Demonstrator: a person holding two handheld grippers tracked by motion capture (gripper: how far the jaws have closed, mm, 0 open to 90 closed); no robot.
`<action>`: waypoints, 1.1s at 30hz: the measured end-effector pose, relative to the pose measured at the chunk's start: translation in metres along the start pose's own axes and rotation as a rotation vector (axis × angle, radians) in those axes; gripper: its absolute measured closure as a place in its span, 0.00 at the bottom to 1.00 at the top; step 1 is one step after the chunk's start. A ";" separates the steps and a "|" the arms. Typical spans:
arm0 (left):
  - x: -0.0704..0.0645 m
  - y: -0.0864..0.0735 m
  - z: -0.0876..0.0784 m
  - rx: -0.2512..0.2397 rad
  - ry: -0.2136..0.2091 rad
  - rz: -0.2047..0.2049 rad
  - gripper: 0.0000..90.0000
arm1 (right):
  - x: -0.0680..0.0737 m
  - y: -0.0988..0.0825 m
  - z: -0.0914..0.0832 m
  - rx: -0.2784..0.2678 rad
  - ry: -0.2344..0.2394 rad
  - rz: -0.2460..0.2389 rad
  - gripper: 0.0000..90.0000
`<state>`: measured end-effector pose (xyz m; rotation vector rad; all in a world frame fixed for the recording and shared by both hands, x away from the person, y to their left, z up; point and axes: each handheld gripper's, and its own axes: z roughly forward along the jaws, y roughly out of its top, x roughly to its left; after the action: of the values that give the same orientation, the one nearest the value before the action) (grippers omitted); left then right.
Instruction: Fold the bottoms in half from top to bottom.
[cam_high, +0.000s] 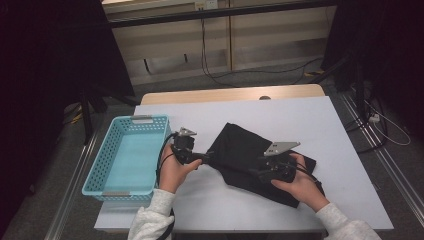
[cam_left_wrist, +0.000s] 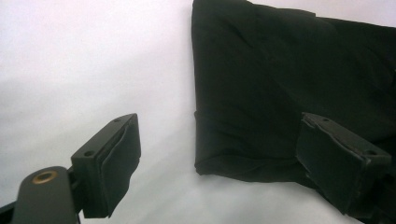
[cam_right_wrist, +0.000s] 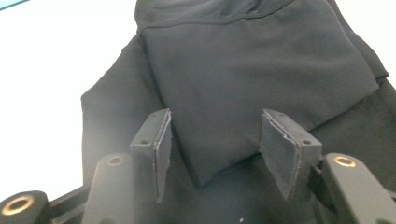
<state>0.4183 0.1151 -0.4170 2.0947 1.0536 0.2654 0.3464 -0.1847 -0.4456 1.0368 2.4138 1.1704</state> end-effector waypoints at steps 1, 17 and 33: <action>0.000 0.000 0.000 -0.001 -0.002 -0.002 0.16 | 0.001 0.000 0.000 -0.002 0.004 -0.003 0.54; 0.002 -0.003 0.003 0.017 0.002 -0.012 0.16 | 0.004 -0.008 0.010 0.060 -0.026 -0.032 0.75; 0.001 -0.002 0.002 0.013 0.018 0.001 0.16 | -0.002 -0.003 -0.003 0.025 0.021 -0.008 0.99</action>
<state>0.4186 0.1162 -0.4200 2.1077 1.0680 0.2794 0.3447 -0.1895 -0.4462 1.0265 2.4522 1.1573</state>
